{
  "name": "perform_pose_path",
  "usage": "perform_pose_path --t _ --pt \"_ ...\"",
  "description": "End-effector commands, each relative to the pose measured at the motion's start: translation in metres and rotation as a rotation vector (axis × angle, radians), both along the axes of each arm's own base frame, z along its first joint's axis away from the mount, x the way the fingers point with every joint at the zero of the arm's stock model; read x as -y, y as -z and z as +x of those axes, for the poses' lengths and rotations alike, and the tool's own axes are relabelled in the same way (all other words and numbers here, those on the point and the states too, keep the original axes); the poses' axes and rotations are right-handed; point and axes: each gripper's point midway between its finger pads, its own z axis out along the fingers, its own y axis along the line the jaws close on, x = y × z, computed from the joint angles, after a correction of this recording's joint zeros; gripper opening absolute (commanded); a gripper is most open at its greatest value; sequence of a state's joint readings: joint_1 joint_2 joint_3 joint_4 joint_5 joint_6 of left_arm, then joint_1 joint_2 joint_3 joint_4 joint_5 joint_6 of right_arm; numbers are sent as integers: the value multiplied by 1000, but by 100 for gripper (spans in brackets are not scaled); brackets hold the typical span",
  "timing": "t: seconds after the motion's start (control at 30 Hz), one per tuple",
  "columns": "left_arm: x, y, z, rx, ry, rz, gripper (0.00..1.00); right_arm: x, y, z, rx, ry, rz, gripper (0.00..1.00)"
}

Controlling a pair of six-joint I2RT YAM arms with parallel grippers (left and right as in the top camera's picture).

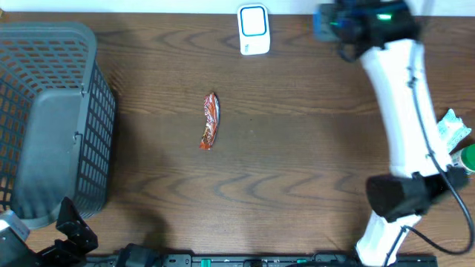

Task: Scan the item barcode
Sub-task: 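Carry the orange pack to the right edge and release it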

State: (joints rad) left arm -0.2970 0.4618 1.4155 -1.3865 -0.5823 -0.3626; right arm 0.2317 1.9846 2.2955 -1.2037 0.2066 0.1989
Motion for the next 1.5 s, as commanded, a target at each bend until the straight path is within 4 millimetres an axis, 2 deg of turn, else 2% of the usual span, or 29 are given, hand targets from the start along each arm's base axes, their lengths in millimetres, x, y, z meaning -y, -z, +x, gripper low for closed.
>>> perform_pose_path --t 0.0,0.1,0.3,0.33,0.43,0.57,0.67,0.8,0.87,1.0,1.1,1.23,1.27,1.37,1.47 --pt "-1 -2 -1 1 -1 9 98 75 27 -18 -125 266 -36 47" --pt "-1 -2 -1 1 -1 9 98 130 41 -34 -206 386 -60 47" --pt "-1 -2 -1 1 -1 9 98 233 63 -44 -208 611 -53 51" --pt "-1 -2 -1 1 -1 9 98 255 70 -45 -198 657 -56 52" --pt "-1 -2 -1 1 -1 9 98 300 94 -57 -197 754 -46 51" --pt "-1 -2 -1 1 -1 9 98 349 136 -80 -210 870 -33 50" --pt "-1 -2 -1 1 -1 9 98 379 165 -96 -201 938 -28 51" --pt "-1 -2 -1 1 -1 9 98 409 192 -120 -187 1014 -23 53" --pt "-1 -2 -1 1 -1 9 98 422 203 -131 -176 1047 -12 58" --pt "-1 -2 -1 1 -1 9 98 436 202 -140 -151 1077 7 67" --pt "-1 -2 -1 1 -1 9 98 431 185 -121 -112 970 61 78" --pt "-1 -2 -1 1 -1 9 98 412 147 -93 -49 856 157 99" --pt "-1 -2 -1 1 -1 9 98 403 135 -84 -32 818 191 99" --pt "-1 -2 -1 1 -1 9 98 354 103 -52 6 661 335 99" --pt "-1 -2 -1 1 -1 9 98 284 83 -24 7 470 488 96"
